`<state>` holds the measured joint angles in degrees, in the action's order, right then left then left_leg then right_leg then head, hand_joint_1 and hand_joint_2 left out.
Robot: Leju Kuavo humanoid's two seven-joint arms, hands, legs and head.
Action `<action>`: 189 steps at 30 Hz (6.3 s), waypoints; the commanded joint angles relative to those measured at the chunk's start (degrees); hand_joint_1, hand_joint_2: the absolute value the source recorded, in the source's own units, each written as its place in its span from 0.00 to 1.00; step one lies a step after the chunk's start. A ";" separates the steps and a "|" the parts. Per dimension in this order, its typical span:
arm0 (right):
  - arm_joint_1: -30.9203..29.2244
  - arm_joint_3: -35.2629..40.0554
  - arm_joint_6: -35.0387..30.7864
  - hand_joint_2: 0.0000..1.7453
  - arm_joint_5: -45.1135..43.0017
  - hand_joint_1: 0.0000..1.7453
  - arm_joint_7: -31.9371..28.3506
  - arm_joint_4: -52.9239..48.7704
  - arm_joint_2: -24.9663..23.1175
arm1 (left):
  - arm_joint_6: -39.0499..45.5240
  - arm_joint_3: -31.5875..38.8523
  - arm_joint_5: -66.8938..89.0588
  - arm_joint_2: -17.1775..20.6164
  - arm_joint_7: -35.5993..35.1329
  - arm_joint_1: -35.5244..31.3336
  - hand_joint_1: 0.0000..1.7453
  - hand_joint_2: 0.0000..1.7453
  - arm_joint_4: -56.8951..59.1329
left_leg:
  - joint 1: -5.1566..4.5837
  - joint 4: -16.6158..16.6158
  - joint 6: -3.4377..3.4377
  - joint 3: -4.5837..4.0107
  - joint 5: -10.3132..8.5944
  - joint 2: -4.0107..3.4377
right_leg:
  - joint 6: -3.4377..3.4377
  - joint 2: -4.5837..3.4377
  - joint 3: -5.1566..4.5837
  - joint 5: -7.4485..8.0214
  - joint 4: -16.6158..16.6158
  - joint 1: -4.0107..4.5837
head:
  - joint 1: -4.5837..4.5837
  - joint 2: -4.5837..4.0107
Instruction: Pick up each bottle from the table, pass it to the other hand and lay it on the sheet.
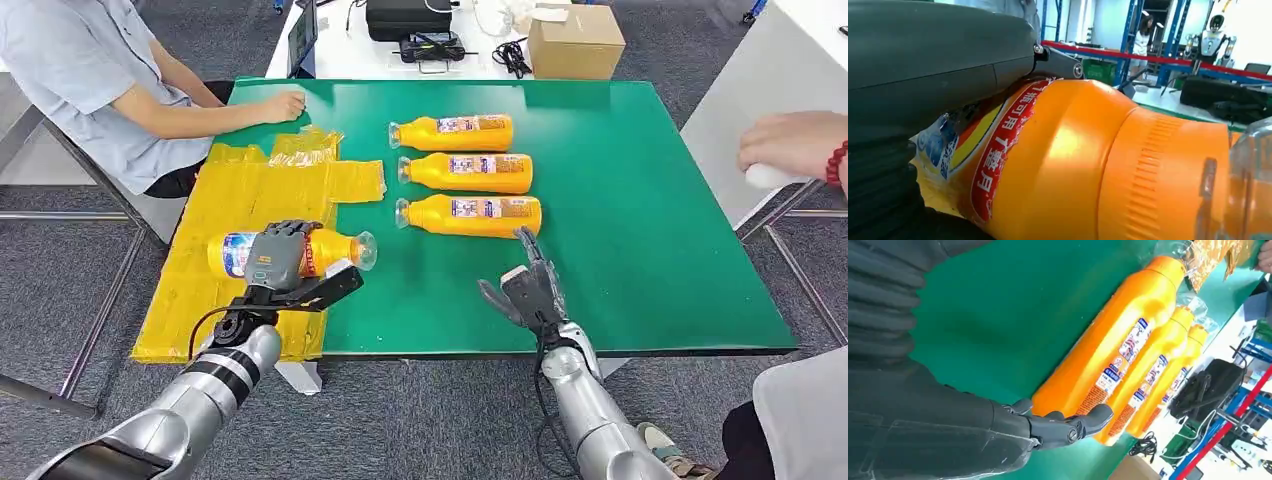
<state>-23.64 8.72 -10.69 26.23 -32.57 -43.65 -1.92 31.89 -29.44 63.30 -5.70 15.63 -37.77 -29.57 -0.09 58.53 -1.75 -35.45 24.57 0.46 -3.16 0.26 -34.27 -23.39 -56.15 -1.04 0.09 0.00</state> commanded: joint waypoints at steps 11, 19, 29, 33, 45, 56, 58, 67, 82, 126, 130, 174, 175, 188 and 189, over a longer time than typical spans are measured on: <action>-2.25 -0.87 0.97 1.00 -1.07 0.00 -1.73 6.45 -1.66 | -7.21 -3.84 1.02 0.89 3.17 -1.69 1.00 1.00 10.04 | 0.07 0.00 0.12 0.33 0.15 -0.16 | 0.16 -0.14 0.28 -0.10 0.00 0.08 | 0.00 0.00; -2.84 -1.00 0.59 1.00 -1.21 0.00 -1.91 8.30 -1.82 | -19.94 -4.06 0.61 1.49 1.17 -1.53 0.06 1.00 12.32 | 0.06 -0.06 0.11 0.34 0.09 -0.20 | 0.15 -0.18 0.29 -0.03 0.05 0.07 | 0.02 0.00; -3.56 -1.81 -0.25 1.00 -1.51 0.00 -2.29 10.33 -1.78 | -22.91 -4.56 1.58 2.36 -1.89 -1.22 0.15 1.00 13.22 | 0.03 -0.10 0.10 0.63 0.07 -0.26 | 0.14 -0.26 0.54 0.02 0.07 0.04 | 0.00 0.00; -3.76 -2.14 -0.73 1.00 -1.41 0.00 -2.27 10.69 -1.54 | -26.93 -4.52 1.63 2.31 -3.58 -1.68 0.02 1.00 14.02 | 0.02 -0.09 0.08 0.68 0.05 -0.19 | 0.11 -0.17 0.61 0.01 0.05 0.03 | 0.00 0.00; -2.88 -3.64 -2.31 1.00 -1.57 0.00 -2.63 10.10 -0.73 | -28.25 -3.31 0.01 1.35 -1.26 -3.45 0.00 1.00 11.58 | 0.01 -0.14 0.09 1.12 0.02 -0.18 | 0.14 -0.17 1.03 0.04 0.09 0.03 | 0.00 0.00; -0.76 -4.16 -5.38 1.00 1.07 0.00 -2.48 7.48 0.41 | -28.10 -7.47 -0.66 0.68 2.15 -5.84 0.00 1.00 3.81 | 0.05 -0.01 0.09 0.94 0.02 0.03 | 0.13 0.04 0.93 -0.02 0.01 0.06 | 0.02 0.00; -0.16 -3.66 -6.80 1.00 2.61 0.00 -2.73 6.22 0.67 | -25.47 -8.33 -2.23 1.23 3.54 -4.09 0.00 1.00 -1.36 | 0.05 -0.01 0.09 0.91 0.02 0.04 | 0.13 0.05 0.89 -0.03 0.02 0.06 | -0.02 0.00; -0.09 -3.70 -6.73 1.00 2.79 0.00 -2.47 5.98 0.60 | -25.89 -8.89 -2.76 1.69 2.93 -3.69 0.00 1.00 -2.13 | 0.08 -0.02 0.14 0.76 0.10 -0.08 | 0.20 -0.06 0.73 -0.06 0.05 0.10 | 0.00 0.00; 1.87 -3.11 -9.33 1.00 4.49 0.00 -4.15 2.55 1.24 | -17.55 -10.71 -5.48 3.49 7.10 1.28 0.00 1.00 -14.05 | 0.05 0.00 0.11 0.48 0.09 -0.07 | 0.16 -0.05 0.45 -0.07 0.00 0.06 | 0.00 0.00; -14.32 10.14 -19.57 1.00 34.42 0.00 8.17 15.67 7.97 | -17.51 -18.05 -37.94 1.74 20.17 22.15 0.00 1.00 -45.89 | -0.09 -0.02 0.09 0.45 0.15 -0.13 | 0.16 -0.10 0.41 -0.08 0.07 -0.06 | -0.02 0.00; -14.56 10.18 -16.26 1.00 33.23 0.00 8.78 17.88 7.23 | -17.30 -17.98 -37.96 1.67 19.92 21.70 0.00 1.00 -45.79 | -0.14 -0.02 0.03 0.26 0.06 -0.05 | 0.07 -0.04 0.23 -0.02 0.05 -0.12 | 0.00 0.00; -20.52 15.17 -2.39 1.00 40.05 0.00 24.45 27.30 10.68 | -18.16 -17.89 -39.32 1.66 19.73 21.32 0.00 1.00 -45.41 | -0.16 0.01 0.03 0.21 0.04 0.02 | 0.08 0.04 0.20 -0.03 0.02 -0.13 | -0.02 0.00; -20.57 14.95 -1.49 1.00 39.83 0.00 24.40 27.50 10.91 | -18.08 -17.91 -39.44 1.63 19.79 21.23 0.00 1.00 -45.30 | -0.18 -0.01 0.01 0.18 0.02 0.03 | 0.05 0.05 0.17 -0.01 0.04 -0.15 | 0.00 0.00; -20.37 13.77 2.67 1.00 38.52 1.00 23.07 28.37 11.66 | -18.01 -18.24 -40.53 1.41 20.81 20.22 0.00 1.00 -44.69 | -0.13 0.01 0.06 0.33 0.07 0.04 | 0.12 0.07 0.32 -0.06 0.05 -0.10 | 0.00 0.00; -20.13 13.60 2.23 1.00 38.36 1.00 22.70 28.26 11.73 | -18.03 -18.27 -40.53 1.41 20.81 20.19 0.00 1.00 -44.70 | -0.12 0.00 0.07 0.35 0.08 0.04 | 0.13 0.06 0.35 -0.07 0.06 -0.08 | -0.02 0.00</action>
<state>-42.67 23.91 -9.53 65.31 -8.44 -19.93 9.68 14.12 -45.90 23.36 -4.81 36.00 -14.58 -77.39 -0.29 58.54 -1.80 -35.29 24.58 0.48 -3.19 0.28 -34.14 -23.37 -56.11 -1.21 0.07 0.00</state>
